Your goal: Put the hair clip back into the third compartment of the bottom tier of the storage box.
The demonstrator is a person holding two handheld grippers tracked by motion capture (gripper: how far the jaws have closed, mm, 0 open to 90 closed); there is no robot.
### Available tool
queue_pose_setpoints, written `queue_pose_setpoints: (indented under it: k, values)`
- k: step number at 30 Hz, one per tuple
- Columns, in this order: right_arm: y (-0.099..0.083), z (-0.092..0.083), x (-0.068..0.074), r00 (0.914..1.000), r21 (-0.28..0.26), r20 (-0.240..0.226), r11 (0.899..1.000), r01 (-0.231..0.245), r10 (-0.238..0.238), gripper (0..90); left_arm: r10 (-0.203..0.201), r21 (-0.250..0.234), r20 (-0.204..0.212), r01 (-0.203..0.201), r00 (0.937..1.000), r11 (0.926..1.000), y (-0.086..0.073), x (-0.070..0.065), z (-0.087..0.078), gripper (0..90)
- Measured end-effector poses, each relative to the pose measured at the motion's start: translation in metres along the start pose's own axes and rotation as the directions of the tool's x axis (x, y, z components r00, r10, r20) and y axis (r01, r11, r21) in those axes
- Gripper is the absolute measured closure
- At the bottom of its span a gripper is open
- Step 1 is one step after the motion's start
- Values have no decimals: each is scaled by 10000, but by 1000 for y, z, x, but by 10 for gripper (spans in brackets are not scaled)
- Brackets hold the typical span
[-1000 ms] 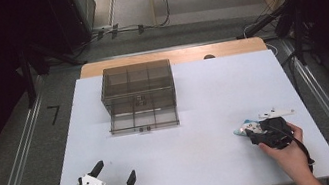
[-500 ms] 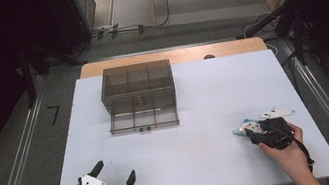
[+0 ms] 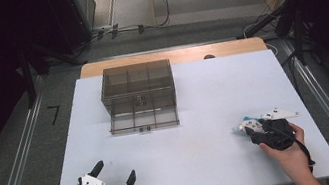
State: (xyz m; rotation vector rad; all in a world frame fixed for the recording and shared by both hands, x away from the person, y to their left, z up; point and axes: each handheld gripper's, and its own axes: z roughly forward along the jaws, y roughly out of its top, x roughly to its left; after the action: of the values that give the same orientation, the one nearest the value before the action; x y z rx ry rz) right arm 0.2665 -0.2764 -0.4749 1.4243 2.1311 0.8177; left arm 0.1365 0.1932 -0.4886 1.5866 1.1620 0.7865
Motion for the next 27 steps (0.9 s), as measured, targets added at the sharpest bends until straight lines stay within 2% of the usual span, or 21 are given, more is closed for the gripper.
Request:
queue_pose_setpoints:
  k: [6,16,27]
  values:
    - [-1,-4,2,10000,-555,71,9984,48,-44,409,3,22,11,-3,10000,10000,0,0,1,0]
    - [-2,-7,5,9998,-1018,138,9947,150,-136,409,9,-5,-4,-9,10000,10000,0,1,0,0]
    - [-2,-17,9,9983,-1769,330,9828,538,-487,409,69,-9,1,-69,10000,10000,0,0,-1,0]
